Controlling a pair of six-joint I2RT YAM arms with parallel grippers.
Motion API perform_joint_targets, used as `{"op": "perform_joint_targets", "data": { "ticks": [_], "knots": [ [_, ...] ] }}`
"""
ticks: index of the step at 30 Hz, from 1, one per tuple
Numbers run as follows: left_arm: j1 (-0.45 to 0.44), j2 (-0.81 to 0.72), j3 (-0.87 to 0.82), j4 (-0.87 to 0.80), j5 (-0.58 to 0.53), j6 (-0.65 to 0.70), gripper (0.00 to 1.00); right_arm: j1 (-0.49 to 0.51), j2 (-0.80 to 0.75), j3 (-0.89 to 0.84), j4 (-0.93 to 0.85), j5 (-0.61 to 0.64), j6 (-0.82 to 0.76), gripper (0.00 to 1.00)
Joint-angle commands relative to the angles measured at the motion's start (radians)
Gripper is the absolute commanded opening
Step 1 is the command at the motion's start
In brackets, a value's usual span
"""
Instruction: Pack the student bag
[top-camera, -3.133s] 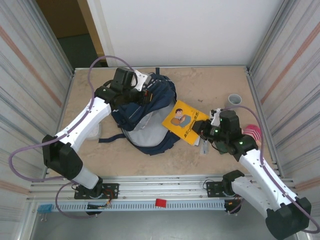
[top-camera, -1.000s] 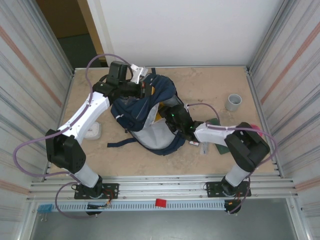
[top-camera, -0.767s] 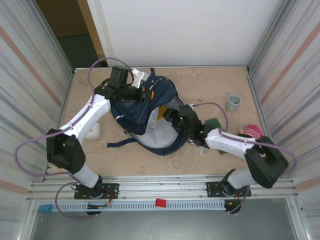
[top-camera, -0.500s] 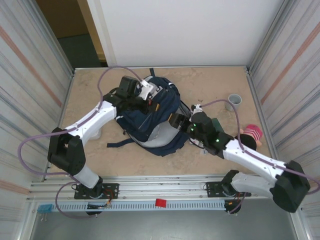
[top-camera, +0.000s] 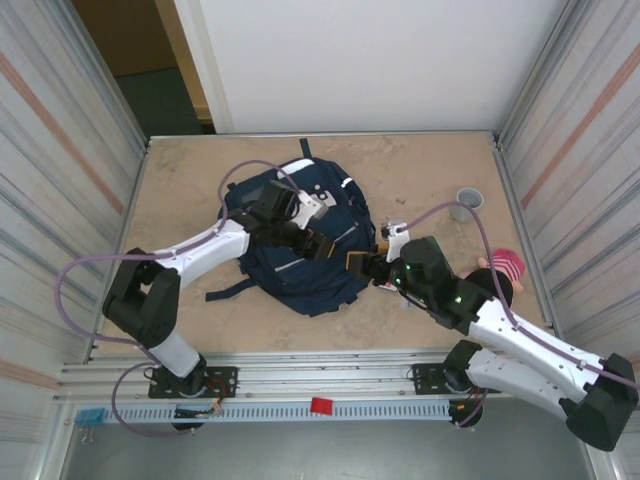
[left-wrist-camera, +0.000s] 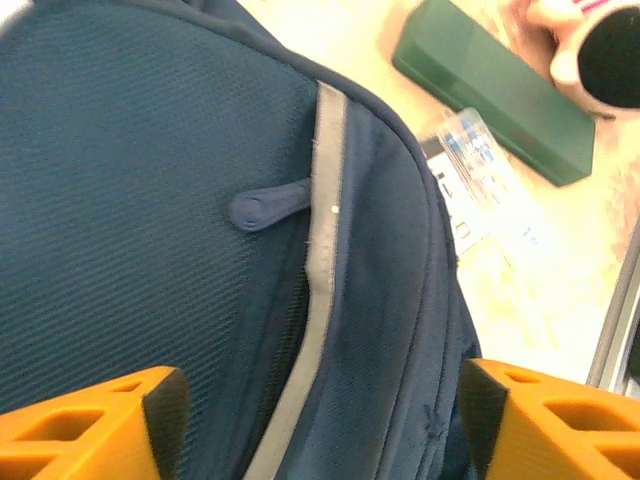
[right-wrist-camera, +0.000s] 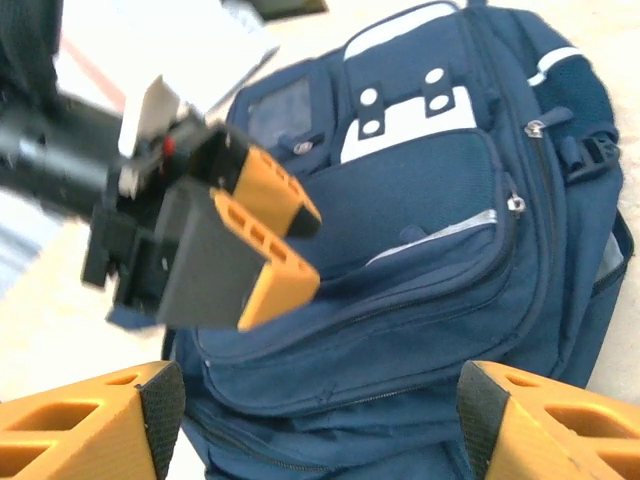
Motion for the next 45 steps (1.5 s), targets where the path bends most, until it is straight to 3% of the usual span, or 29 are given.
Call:
{"op": "perform_joint_targets", "data": {
  "ticks": [1,5,8,12,18,20,26,28,36,45],
  "knots": [
    [0.076,-0.126,-0.04,0.039,-0.017,-0.11,0.77,0.062,0.104,0.136,-0.155,-0.045,-0.342,0.74],
    [0.188,-0.241,-0.137,0.046,-0.013,-0.208,0.78,0.164,0.326,0.26,-0.326,-0.005,-0.631,0.79],
    [0.255,-0.318,-0.211,0.063,-0.005,-0.245,0.79,0.197,0.457,0.315,-0.35,-0.011,-0.741,0.82],
    [0.332,-0.364,-0.279,0.057,0.014,-0.273,0.79,0.21,0.577,0.348,-0.309,-0.07,-0.802,0.84],
    [0.386,-0.402,-0.333,0.06,0.026,-0.312,0.79,0.209,0.69,0.328,-0.214,-0.015,-0.86,0.83],
    [0.39,-0.416,-0.338,0.056,0.024,-0.314,0.79,0.205,0.716,0.314,-0.175,0.025,-0.881,0.74],
    [0.405,-0.458,-0.368,0.051,0.006,-0.316,0.79,0.198,0.653,0.299,-0.158,0.106,-0.961,0.13],
    [0.412,-0.476,-0.382,0.049,0.006,-0.315,0.79,0.189,0.587,0.308,-0.186,0.091,-0.994,0.02],
    [0.434,-0.596,-0.453,0.102,0.026,-0.318,0.79,0.026,0.378,0.461,-0.394,-0.08,-1.038,0.0],
    [0.432,-0.699,-0.648,0.378,0.053,-0.307,0.68,-0.128,0.358,0.612,-0.439,-0.191,-1.096,0.0]
  ]
}}
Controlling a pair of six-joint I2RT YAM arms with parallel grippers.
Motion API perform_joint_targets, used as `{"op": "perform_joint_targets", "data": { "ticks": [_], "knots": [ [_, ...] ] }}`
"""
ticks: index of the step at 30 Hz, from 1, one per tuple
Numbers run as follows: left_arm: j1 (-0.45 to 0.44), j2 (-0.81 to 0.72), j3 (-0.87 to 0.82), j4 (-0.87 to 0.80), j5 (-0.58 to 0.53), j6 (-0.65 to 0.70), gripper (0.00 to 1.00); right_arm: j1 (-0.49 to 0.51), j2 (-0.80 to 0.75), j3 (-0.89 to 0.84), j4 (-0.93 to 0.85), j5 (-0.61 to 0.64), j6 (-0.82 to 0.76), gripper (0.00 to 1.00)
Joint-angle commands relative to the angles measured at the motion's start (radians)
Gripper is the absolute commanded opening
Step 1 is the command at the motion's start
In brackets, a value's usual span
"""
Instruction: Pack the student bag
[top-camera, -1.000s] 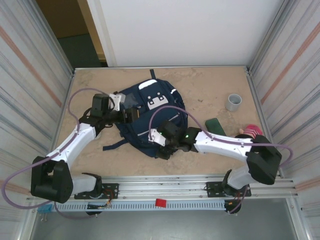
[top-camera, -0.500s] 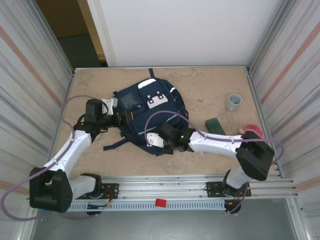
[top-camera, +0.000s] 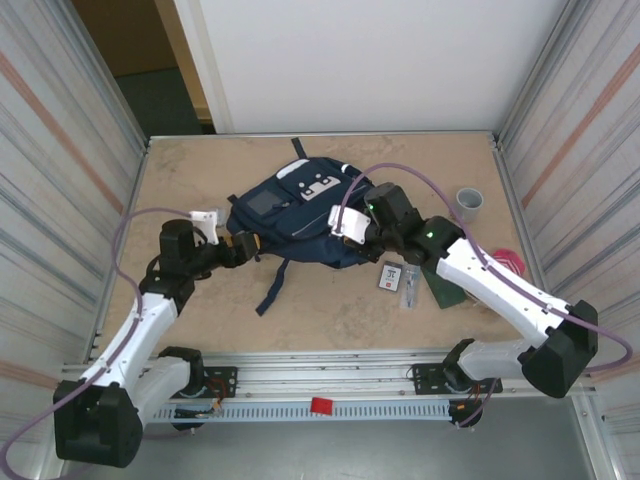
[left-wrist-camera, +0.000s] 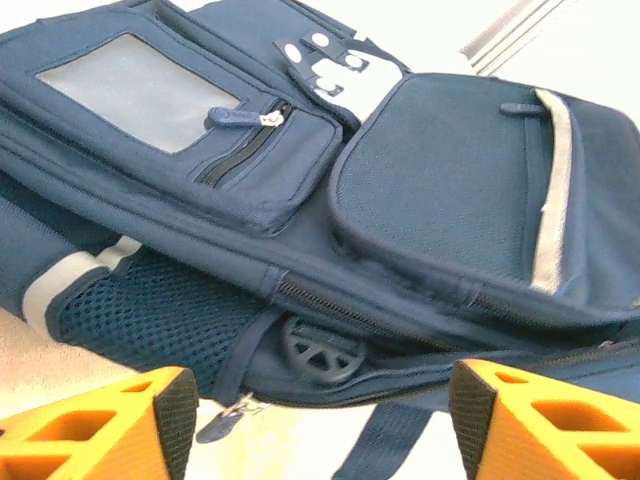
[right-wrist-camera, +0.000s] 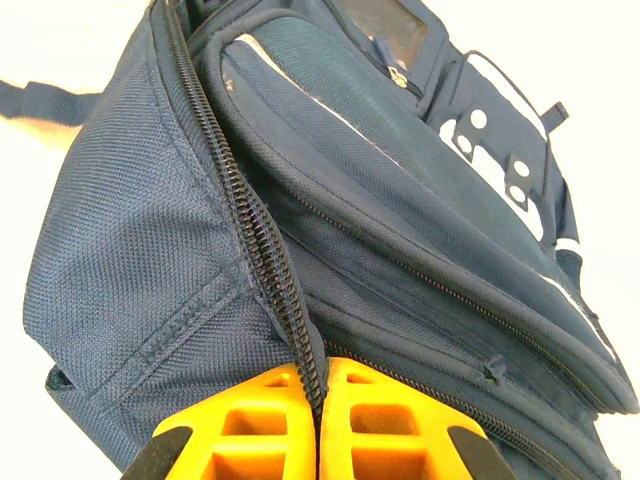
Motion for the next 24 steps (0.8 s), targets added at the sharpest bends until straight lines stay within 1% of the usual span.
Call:
{"op": "perform_joint_targets", "data": {
  "ticks": [1,4,6,11,14,16,19,24],
  "knots": [
    [0.006,-0.015,-0.083,0.179,0.025,0.003,0.66,-0.028,-0.03,0.09,0.012,-0.061,-0.039,0.0],
    [0.002,0.011,-0.16,0.323,0.004,-0.025,0.64,-0.049,-0.031,0.116,0.001,-0.083,-0.047,0.0],
    [-0.011,0.039,-0.191,0.379,-0.016,-0.028,0.63,-0.061,-0.029,0.122,0.001,-0.088,-0.05,0.0],
    [-0.097,0.11,-0.248,0.509,-0.079,0.025,0.63,-0.081,-0.014,0.141,0.001,-0.099,-0.052,0.0],
    [-0.144,0.156,-0.26,0.56,-0.122,0.073,0.61,-0.09,-0.007,0.153,0.0,-0.109,-0.057,0.0],
    [-0.146,0.181,-0.264,0.582,-0.128,0.088,0.58,-0.093,-0.005,0.162,0.001,-0.114,-0.057,0.0],
    [-0.146,0.217,-0.264,0.613,-0.137,0.107,0.57,-0.097,-0.003,0.169,-0.004,-0.118,-0.063,0.0],
    [-0.147,0.294,-0.26,0.718,-0.09,0.13,0.44,-0.098,-0.002,0.172,-0.006,-0.13,-0.064,0.0]
  ]
}}
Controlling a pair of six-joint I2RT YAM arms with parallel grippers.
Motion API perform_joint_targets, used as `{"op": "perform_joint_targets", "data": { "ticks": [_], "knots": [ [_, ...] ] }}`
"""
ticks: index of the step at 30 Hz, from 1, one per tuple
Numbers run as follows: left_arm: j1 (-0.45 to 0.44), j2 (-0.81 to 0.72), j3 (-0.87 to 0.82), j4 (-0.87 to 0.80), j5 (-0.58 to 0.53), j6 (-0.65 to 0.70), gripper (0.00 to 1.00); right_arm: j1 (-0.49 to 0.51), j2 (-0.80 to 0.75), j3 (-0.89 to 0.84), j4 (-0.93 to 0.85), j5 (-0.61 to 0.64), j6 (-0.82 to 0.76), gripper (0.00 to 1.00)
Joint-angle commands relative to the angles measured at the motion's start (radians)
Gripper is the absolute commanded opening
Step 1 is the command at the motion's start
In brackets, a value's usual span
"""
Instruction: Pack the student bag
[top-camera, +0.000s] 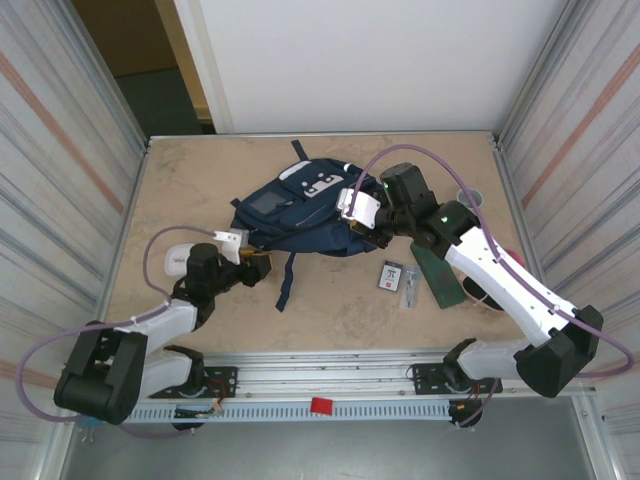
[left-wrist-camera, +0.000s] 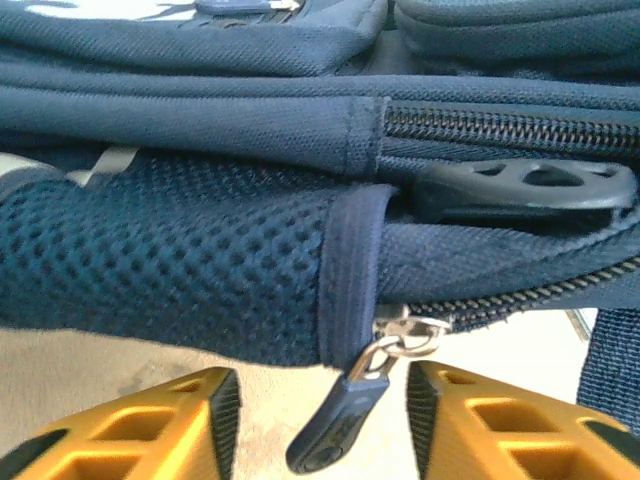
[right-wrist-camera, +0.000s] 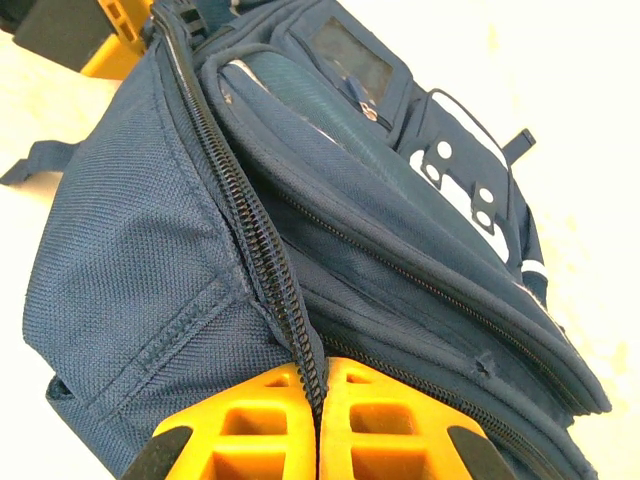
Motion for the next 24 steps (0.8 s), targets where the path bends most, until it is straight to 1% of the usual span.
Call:
{"op": "perform_joint_targets", "data": {
  "ticks": [1,3,6,9,11,14,19,24],
  "knots": [
    [-0.002,0.04,0.0,0.133,0.037,0.042,0.41,-0.009,-0.015,0.066,0.062,-0.027,-0.008,0.0],
    [-0.002,0.058,-0.001,0.178,0.077,0.034,0.31,-0.009,-0.013,0.066,0.061,-0.029,-0.008,0.0],
    [-0.002,0.054,-0.001,0.199,0.118,0.027,0.19,-0.009,-0.01,0.065,0.064,-0.023,-0.005,0.0],
    [-0.006,0.019,-0.007,0.193,0.133,0.026,0.06,-0.009,-0.002,0.061,0.068,-0.006,0.005,0.0],
    [-0.018,-0.013,-0.006,0.163,0.135,0.031,0.0,-0.009,0.003,0.056,0.074,0.001,0.014,0.0],
    [-0.052,-0.063,0.007,0.105,0.143,0.057,0.0,-0.003,0.013,0.041,0.096,0.009,0.034,0.0],
    [-0.115,-0.147,0.043,0.002,0.176,0.077,0.0,0.022,0.032,-0.011,0.165,0.063,0.085,0.0],
    [-0.155,-0.221,0.095,-0.141,0.196,0.092,0.0,0.036,0.043,-0.078,0.255,0.076,0.149,0.0]
  ]
}}
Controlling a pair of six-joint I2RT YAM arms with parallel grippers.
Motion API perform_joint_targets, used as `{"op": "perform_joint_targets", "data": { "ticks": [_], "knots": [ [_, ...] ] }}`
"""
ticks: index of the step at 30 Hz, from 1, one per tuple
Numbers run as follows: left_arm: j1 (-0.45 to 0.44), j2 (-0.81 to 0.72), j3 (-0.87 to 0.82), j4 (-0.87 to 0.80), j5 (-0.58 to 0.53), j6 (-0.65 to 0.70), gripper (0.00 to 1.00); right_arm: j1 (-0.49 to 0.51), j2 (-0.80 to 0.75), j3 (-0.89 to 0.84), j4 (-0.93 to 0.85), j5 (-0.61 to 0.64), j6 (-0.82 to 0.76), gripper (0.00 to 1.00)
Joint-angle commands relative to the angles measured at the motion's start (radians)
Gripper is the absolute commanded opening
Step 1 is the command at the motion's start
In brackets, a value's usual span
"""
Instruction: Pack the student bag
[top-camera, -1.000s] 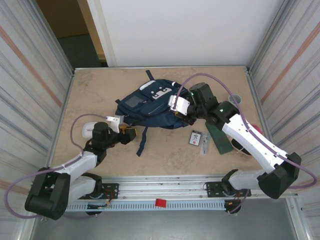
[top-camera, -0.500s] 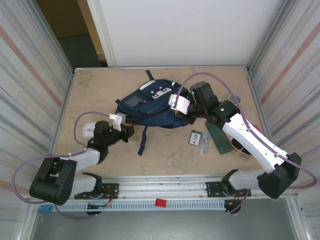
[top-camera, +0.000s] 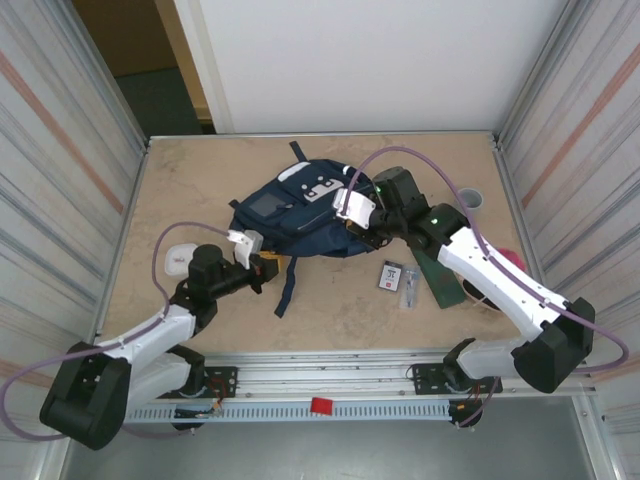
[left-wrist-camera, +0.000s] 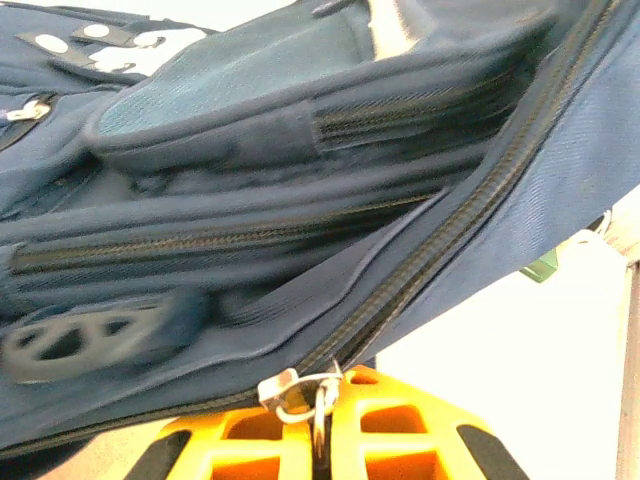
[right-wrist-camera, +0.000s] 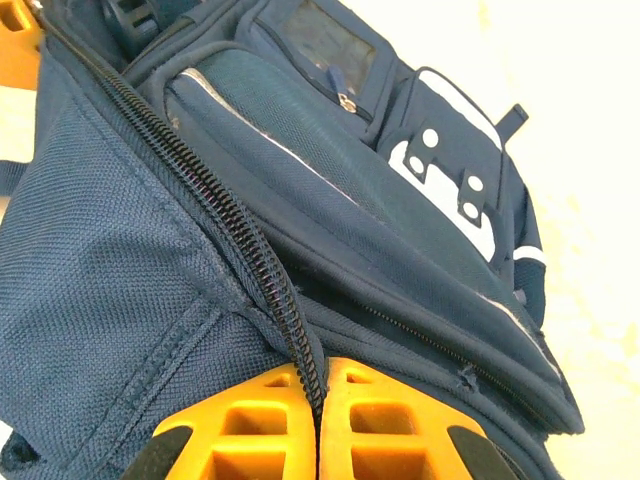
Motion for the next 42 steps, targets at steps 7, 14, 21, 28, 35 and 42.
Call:
{"op": "perform_joint_targets", "data": {
  "ticks": [7,14,21,28,35,42],
  "knots": [
    [-0.088,-0.063,0.147,-0.168,0.18,0.059,0.0,0.073,0.053,-0.088,0.269,0.042,0.159,0.0],
    [-0.193,0.009,0.254,-0.205,0.189,0.049,0.0,0.133,0.09,-0.148,0.384,0.037,0.245,0.0],
    [-0.218,0.109,0.305,-0.197,0.081,-0.051,0.0,0.18,0.088,-0.218,0.451,-0.004,0.319,0.0],
    [-0.201,0.104,0.29,-0.332,-0.115,0.03,0.0,0.186,-0.028,-0.29,0.394,0.021,0.487,0.0],
    [-0.137,0.121,0.309,-0.382,-0.07,0.03,0.0,0.318,-0.053,-0.38,0.433,0.205,0.668,0.0],
    [-0.146,0.161,0.322,-0.404,0.163,0.071,0.0,0.361,0.097,-0.348,0.575,0.216,0.763,0.0]
  ]
}}
